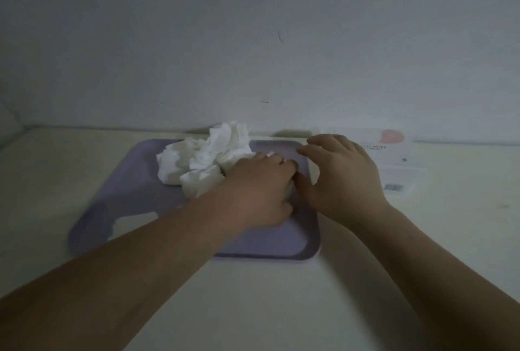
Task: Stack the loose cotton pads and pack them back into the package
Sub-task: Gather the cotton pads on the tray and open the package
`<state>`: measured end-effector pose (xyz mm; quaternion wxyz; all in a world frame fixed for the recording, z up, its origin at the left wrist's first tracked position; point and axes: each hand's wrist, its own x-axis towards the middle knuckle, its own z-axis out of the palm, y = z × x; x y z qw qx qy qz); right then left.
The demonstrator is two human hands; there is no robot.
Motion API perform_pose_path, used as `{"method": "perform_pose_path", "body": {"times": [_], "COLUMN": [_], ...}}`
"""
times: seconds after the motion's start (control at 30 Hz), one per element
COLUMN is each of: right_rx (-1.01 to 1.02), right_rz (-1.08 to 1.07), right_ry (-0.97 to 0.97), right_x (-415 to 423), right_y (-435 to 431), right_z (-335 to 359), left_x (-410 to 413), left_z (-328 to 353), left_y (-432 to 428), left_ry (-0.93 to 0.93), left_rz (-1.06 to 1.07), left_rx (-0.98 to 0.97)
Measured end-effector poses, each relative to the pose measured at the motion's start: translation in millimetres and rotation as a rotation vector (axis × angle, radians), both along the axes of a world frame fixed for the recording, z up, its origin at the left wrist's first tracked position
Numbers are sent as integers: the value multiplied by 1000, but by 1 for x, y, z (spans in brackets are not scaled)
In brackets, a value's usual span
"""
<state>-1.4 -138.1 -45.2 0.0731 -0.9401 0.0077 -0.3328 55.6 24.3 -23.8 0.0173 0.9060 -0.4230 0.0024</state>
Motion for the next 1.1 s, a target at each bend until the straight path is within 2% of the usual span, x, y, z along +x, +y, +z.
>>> {"method": "perform_pose_path", "body": {"times": [0.13,0.3,0.4,0.5,0.57,0.7,0.87,0.93,1.0,1.1], "right_rx": [101,209,535,888,1015,1074,1093,1126,1172,1254], "right_rz": [83,-197,-341,-316,-298,-244,-228,-234,-207,-156], "right_ry": [-41,-162,-129,-84,-43,-14,-35,-45,-94,-188], "right_x": [-9,-29,-43,-43,-44,-39,-39,-40,-42,-45], "right_y": [-12,-53,-73,-85,-90,-92,-94,-95,-94,-92], "right_z": [1,2,-2,-6,-10,-11,-11,-10,-8,-9], "left_x": [-2,-28,-47,-45,-41,-22,-10,-8,-7,-11], "left_z": [6,12,21,29,30,13,7,9,13,33], "left_y": [1,-13,-36,-69,-90,-110,-113,-114,-113,-112], "left_ry": [86,-13,-66,-159,-151,-74,-146,-195,-203,-108], "left_rz": [79,55,-42,-68,-31,-5,-32,-44,-53,9], "left_rx": [-86,-324,-336,-273,-194,-138,-177,-133,-130,-160]}}
